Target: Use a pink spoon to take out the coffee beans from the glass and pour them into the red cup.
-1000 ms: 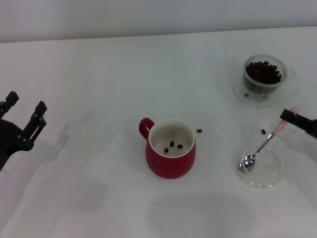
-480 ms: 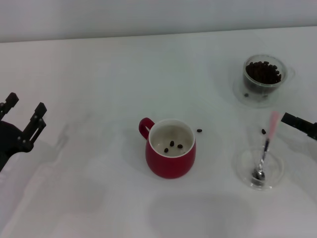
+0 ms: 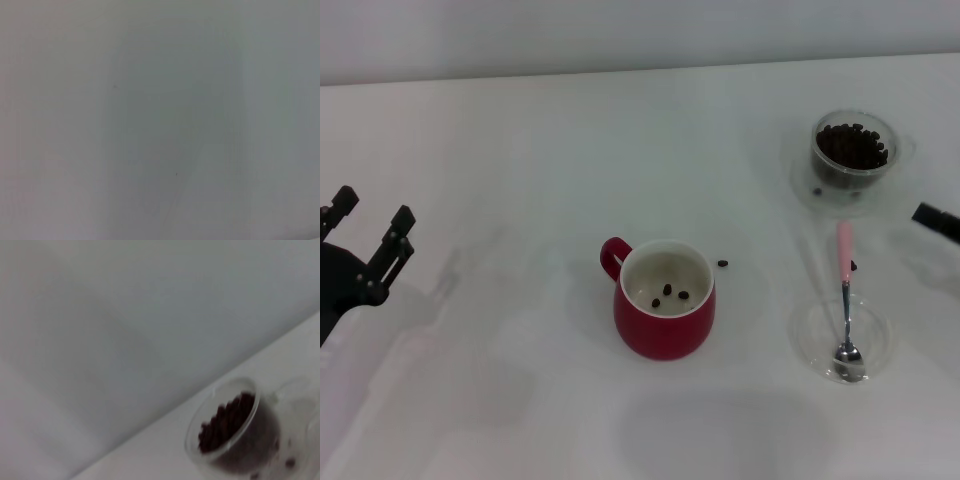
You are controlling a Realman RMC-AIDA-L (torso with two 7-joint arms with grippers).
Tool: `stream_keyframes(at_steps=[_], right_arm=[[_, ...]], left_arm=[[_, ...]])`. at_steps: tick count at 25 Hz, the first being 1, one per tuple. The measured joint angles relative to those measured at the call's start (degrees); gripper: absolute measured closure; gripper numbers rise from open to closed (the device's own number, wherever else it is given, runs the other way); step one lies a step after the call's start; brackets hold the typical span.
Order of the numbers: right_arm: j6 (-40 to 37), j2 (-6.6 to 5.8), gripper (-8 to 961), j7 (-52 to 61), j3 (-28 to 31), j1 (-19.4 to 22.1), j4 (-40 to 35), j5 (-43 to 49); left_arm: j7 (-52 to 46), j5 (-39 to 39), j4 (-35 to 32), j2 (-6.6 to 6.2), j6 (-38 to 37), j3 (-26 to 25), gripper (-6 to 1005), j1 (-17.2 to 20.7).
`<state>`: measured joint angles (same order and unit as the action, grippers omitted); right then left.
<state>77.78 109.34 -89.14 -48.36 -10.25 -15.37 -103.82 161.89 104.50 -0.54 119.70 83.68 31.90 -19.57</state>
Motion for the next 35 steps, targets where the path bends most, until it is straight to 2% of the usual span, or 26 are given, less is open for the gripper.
stream_keyframes(at_steps=[7,14,17,22,27,30,35], right_arm=[[0.1,-1.17,726,-1.5,7.5,0.1,-2.6,0.1],[-1.9,-1.62,726,-10.3,21.2,0.3,-3.3,0.1],[-4.8,-0.8,726,-18.9,26.8,0.2,-3.3,-0.2],[-9.6,1.68,726,-32.3,36.5,-0.9,-3.3,-0.3],[-12.5,2.16,726,-40.7,40.3,-2.9,-2.9,-0.5],[-13.2,2.86,726,-44.9,43.4,-3.9,-2.8,-0.8],[-12.8,4.06,726,-49.0,44.1,-4.4,-3.0,-1.1]], left_arm=[[0.0,0.2,0.0,0.01,0.3,0.0,348,-0.1],[0.0,4.1,0.1,0.04,0.8,0.0,347,0.5],[0.0,6.7,0.5,0.07,1.2,0.0,347,0.6],[0.0,11.9,0.7,0.02,1.1,0.0,347,0.5],[0.0,16.0,0.8,0.0,0.5,0.0,347,0.4],[0.0,18.0,0.8,0.0,0.5,0.0,347,0.3],[0.0,18.6,0.6,-0.17,0.2,0.0,347,0.4]])
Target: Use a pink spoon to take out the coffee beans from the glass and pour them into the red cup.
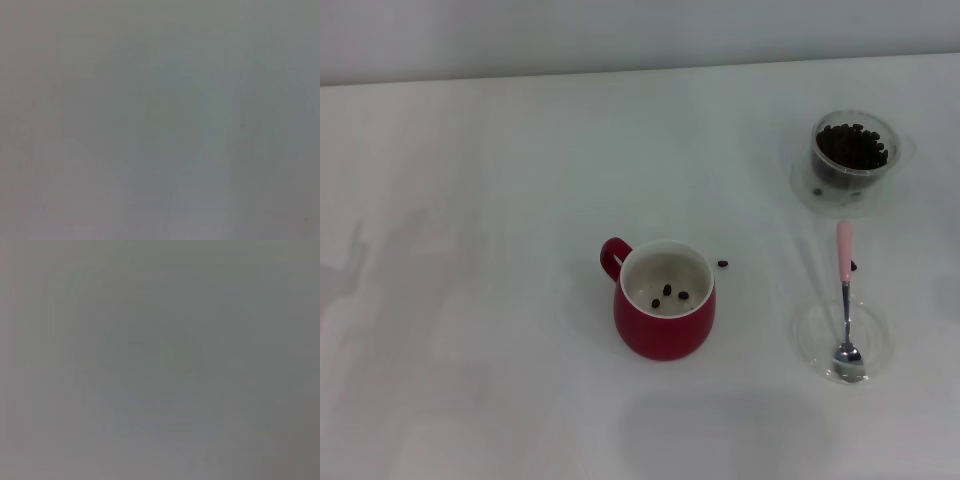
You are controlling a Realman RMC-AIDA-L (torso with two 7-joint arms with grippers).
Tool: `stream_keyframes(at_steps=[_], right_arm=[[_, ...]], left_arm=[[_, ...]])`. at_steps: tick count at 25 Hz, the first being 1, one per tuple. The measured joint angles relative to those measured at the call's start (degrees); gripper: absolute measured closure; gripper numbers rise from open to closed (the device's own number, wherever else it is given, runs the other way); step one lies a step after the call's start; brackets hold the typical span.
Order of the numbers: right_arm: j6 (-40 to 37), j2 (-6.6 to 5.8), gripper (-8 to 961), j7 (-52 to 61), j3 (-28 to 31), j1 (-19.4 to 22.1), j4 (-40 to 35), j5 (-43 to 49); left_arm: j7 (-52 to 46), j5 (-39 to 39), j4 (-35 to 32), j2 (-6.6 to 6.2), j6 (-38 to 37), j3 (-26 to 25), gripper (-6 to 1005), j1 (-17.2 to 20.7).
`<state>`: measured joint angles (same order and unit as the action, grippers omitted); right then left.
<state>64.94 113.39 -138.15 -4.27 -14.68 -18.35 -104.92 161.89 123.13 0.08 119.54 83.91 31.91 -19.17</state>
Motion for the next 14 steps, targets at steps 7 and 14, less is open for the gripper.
stream_keyframes(at_steps=[7,14], right_arm=[[0.1,0.96,726,-4.6,0.5,-0.7,0.9,-1.2],[-0.5,0.95,726,-10.0,0.6,-1.4,2.0,-6.1]], left_arm=[[0.0,0.1,-0.8,-0.25,-0.5,0.0,347,-0.1],[0.0,2.9,-1.8,-0.17,-2.5,0.0,347,-0.9]])
